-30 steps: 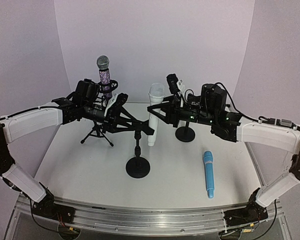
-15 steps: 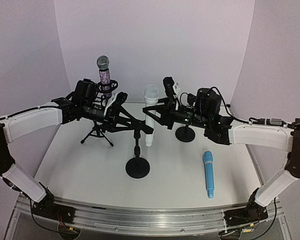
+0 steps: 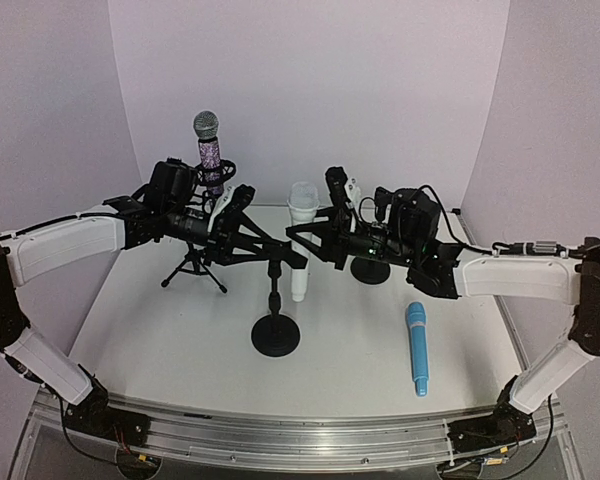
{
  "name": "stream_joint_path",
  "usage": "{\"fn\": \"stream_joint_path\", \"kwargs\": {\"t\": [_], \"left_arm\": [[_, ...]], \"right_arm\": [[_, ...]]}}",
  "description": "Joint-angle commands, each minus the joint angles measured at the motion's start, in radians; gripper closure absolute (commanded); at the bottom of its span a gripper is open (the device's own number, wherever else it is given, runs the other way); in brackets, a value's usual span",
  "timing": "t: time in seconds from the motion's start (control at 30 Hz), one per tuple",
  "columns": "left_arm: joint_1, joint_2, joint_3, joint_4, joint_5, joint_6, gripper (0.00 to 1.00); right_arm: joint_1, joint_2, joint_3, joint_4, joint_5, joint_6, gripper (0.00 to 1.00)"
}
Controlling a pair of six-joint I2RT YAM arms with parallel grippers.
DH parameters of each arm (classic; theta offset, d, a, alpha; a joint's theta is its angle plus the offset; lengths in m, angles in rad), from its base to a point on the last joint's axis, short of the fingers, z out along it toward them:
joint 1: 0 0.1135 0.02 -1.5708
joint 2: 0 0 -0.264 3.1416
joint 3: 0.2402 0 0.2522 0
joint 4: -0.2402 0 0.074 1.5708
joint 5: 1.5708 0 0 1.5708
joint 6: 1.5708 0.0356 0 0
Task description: Attach the microphones to the stand
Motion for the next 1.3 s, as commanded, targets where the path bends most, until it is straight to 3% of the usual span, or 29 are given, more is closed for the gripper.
{"fn": "stream_joint_path", "kwargs": {"t": [0.0,0.1,0.13,0.27,0.37,0.53,0.7,0.97,1.03,1.27], "left_arm": [[-0.009,0.0,0.003,0.059,-0.001,0.01,1.0],[-0.009,0.0,0.006,0.061,0.0,0.008,1.0],[-0.009,-0.001,0.006,0.061,0.0,0.006,0.95],[-0.009,-0.009,-0.002,0.049,0.015,0.008,0.48],[-0.008,-0.019,-0.012,0.046,0.03,0.009,0.31],[-0.006,-0.024,-0.013,0.033,0.031,0.017,0.27],[-0.001,-0.027,-0.014,0.025,0.032,0.023,0.26],[0.001,-0.042,-0.027,0.016,0.045,0.039,0.18],[0.003,-0.05,-0.035,0.018,0.041,0.035,0.15],[0.033,-0.163,-0.224,0.277,-0.024,-0.242,0.08]], "right_arm": [[0.029,0.028,0.042,0.012,-0.036,0.007,1.0],[0.03,0.028,0.039,0.012,-0.032,0.014,1.0],[0.03,0.027,0.037,0.012,-0.028,0.016,1.0],[0.03,0.016,0.029,0.012,-0.014,0.019,1.0],[0.03,0.01,0.025,0.012,-0.007,0.016,1.0],[0.03,0.008,0.024,0.012,0.0,0.014,0.92],[0.03,0.0,0.019,0.012,0.018,0.015,0.58],[0.03,-0.022,0.017,0.011,0.043,0.012,0.33],[0.03,-0.025,0.018,0.009,0.049,0.013,0.17],[0.03,-0.08,-0.029,-0.008,0.118,0.002,0.1]]}}
